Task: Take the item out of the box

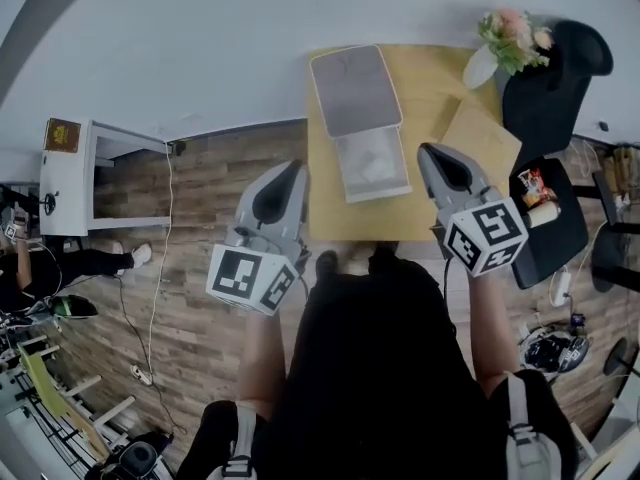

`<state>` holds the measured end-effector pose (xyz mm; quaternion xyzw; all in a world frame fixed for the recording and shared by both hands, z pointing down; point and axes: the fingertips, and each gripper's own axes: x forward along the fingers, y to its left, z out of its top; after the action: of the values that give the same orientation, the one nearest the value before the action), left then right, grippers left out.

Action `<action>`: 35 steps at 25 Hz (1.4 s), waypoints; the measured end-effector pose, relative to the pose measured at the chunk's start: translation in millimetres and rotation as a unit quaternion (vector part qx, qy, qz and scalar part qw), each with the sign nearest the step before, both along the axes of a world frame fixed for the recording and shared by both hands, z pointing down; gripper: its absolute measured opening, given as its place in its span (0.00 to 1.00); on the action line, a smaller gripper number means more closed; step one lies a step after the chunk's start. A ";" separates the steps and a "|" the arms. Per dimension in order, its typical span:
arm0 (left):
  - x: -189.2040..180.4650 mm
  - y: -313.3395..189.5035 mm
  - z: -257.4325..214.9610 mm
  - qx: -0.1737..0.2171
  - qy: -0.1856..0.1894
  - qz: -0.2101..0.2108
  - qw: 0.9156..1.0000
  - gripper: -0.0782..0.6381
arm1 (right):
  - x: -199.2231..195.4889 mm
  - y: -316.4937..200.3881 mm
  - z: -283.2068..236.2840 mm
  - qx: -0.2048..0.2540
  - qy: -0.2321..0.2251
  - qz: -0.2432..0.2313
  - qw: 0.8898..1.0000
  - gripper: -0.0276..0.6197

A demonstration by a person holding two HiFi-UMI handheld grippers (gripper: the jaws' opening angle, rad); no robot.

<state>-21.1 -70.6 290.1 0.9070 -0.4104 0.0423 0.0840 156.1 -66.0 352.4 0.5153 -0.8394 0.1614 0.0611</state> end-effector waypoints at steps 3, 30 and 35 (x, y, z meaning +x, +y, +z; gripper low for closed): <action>0.7 -0.1 5.6 -0.007 0.001 -0.027 1.000 0.13 | 0.7 -8.9 5.0 -0.003 0.000 -0.025 1.000 0.05; -3.9 -26.8 42.7 -0.048 0.001 -0.067 0.997 0.13 | -32.8 -41.3 95.5 -0.008 0.144 -0.178 0.973 0.05; -7.3 -40.9 48.2 -0.055 -0.002 -0.057 0.997 0.13 | -48.7 -44.0 123.2 -0.015 0.198 -0.221 0.955 0.05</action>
<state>-28.3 -111.5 338.3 0.8762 -0.4584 0.0613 0.1351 107.4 -110.1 475.6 0.3378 -0.9009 0.0511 0.2676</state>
